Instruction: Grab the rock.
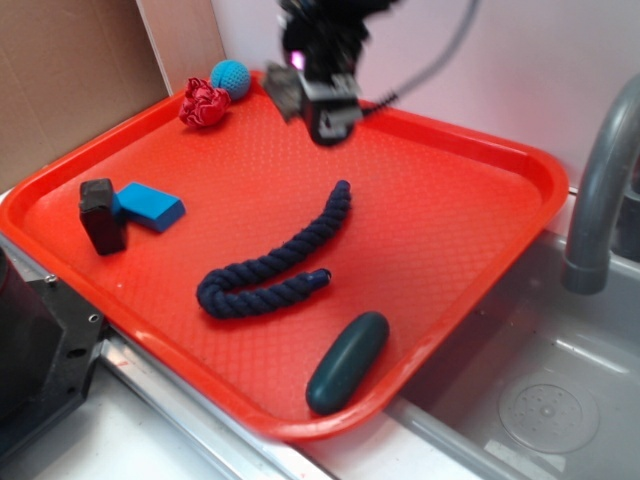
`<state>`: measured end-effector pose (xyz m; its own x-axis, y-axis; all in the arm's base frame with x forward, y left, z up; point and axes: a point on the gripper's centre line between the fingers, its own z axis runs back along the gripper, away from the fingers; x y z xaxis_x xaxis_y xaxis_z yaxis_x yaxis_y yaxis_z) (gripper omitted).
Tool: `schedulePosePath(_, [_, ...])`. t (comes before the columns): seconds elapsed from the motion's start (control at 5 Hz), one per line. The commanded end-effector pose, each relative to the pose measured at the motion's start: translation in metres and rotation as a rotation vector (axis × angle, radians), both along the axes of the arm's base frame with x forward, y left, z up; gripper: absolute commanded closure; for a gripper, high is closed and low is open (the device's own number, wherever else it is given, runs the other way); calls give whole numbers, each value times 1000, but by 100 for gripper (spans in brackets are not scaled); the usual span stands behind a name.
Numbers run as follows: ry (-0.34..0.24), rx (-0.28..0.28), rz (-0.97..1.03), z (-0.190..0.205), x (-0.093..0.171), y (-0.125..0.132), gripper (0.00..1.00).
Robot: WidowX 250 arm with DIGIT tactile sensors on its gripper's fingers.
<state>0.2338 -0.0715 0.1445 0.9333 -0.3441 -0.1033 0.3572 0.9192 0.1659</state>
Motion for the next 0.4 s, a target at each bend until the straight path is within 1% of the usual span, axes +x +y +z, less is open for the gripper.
schedulePosePath(0.0, [-194, -69, 494, 40, -44, 57, 100])
schedulePosePath(0.2, [-223, -60, 744, 53, -44, 52, 100])
